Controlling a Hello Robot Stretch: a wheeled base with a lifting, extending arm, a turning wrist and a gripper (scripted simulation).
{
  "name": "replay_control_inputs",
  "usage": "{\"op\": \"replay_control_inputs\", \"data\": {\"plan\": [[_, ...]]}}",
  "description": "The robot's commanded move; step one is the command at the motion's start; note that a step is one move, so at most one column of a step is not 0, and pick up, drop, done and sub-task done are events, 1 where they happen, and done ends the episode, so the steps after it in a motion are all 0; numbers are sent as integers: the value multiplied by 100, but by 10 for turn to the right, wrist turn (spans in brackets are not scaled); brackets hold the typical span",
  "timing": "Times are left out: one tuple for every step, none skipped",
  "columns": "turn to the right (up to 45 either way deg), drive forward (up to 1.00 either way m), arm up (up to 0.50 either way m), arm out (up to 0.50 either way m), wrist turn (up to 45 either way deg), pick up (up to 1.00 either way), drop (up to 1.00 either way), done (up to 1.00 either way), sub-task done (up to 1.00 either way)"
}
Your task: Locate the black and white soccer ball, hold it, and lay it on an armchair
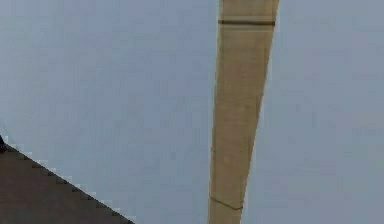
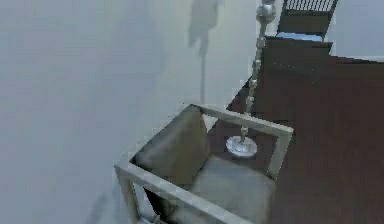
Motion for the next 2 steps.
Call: {"op": "replay_control_inputs", "data": {"plan": [[-450,0,0,0,0,0,0,0,0],[-60,0,0,0,0,0,0,0,0]]}}
